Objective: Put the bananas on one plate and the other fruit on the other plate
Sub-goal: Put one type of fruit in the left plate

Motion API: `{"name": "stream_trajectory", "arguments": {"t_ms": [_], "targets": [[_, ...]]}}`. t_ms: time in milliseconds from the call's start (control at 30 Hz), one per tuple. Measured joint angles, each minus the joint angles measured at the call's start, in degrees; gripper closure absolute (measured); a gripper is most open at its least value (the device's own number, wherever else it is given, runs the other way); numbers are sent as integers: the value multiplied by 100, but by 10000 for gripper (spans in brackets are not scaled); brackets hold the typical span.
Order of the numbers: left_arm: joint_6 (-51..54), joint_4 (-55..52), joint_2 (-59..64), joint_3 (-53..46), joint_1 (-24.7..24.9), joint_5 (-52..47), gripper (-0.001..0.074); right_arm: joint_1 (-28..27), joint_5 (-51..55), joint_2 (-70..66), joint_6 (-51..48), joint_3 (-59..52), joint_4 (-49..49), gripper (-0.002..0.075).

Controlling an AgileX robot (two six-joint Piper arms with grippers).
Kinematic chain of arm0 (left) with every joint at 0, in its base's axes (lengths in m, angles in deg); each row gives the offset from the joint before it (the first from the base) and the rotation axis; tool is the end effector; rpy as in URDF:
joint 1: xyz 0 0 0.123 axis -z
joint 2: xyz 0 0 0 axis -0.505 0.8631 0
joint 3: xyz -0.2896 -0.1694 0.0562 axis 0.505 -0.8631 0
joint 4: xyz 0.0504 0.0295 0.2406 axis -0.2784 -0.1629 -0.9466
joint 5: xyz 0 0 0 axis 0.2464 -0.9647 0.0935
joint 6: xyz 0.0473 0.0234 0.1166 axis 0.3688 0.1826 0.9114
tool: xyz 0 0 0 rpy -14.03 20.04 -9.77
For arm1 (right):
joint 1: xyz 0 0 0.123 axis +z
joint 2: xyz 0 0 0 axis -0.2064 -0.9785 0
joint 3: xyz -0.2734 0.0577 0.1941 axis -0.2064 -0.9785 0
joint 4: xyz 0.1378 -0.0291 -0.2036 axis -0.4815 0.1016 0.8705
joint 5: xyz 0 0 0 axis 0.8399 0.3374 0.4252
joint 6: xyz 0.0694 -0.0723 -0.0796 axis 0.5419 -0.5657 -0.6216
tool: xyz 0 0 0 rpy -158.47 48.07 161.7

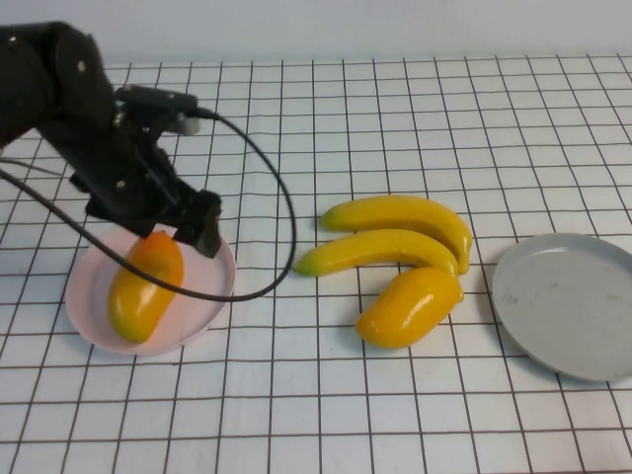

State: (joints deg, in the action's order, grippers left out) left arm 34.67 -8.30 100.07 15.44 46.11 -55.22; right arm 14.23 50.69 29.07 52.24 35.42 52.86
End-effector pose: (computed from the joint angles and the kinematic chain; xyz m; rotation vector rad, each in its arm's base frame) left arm 0.3744 -0.1230 0.2858 0.6644 2.7854 -0.2069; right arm 0.0286 0.0065 0.1613 0.0571 1.8493 0.1589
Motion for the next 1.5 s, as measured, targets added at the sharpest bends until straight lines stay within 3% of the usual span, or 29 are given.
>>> {"name": "stream_trajectory", "arguments": {"t_ms": [133,333,533,867,1433,1500], "targets": [[-88,-304,0,527,777,-156,66,0,0,0,0,0,0,741],[-544,-892,123,621,1991,554,66,0,0,0,0,0,0,741],[-543,-905,659,621,2608,1038,66,0,0,0,0,0,0,741],[-74,-395,1463,621,2798,1142,66,0,0,0,0,0,0,741],[697,94,1617,621,2798,1915,67,0,0,0,0,0,0,741],[721,103,1617,621,2798,1915,96,0,0,0,0,0,0,741]]}}
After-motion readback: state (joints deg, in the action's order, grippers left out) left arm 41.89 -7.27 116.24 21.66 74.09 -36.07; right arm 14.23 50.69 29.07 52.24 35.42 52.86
